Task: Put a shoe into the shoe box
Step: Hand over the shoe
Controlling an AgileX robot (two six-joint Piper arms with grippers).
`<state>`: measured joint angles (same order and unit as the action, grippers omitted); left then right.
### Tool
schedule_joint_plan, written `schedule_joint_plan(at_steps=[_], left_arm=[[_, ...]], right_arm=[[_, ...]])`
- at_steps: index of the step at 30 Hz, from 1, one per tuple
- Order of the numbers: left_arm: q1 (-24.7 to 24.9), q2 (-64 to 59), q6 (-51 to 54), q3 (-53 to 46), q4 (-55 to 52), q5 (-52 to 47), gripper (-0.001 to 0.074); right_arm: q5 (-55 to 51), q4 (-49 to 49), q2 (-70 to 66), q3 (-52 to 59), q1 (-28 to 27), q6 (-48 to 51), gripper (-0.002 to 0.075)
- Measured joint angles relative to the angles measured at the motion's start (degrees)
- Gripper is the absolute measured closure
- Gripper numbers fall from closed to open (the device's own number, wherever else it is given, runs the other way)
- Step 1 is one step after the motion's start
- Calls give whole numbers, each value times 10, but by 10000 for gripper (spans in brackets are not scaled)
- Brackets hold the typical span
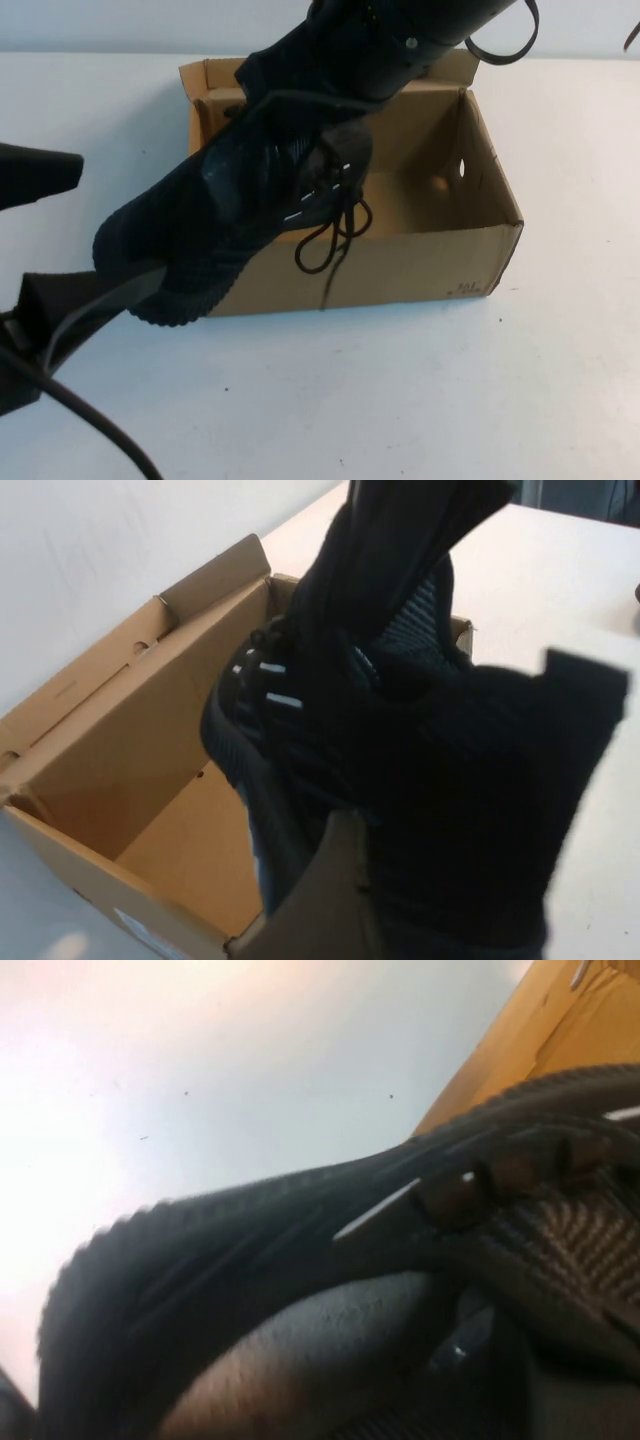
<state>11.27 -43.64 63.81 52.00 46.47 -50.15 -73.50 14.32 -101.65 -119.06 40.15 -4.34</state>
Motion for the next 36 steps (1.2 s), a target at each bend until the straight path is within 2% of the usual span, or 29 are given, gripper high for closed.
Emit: schedule_joint_plan(at_steps=[19,32,36], left_arm=[[0,-35,45,1,37,2,79],[0,-42,51,1,-8,3,76],[17,-64,51,2,-17,3,76]], right_arm=[[0,22,-27,0,0,-11,732],[37,49,-46,0,-1,-13,732],[43,54,-46,0,-2,-13,732]])
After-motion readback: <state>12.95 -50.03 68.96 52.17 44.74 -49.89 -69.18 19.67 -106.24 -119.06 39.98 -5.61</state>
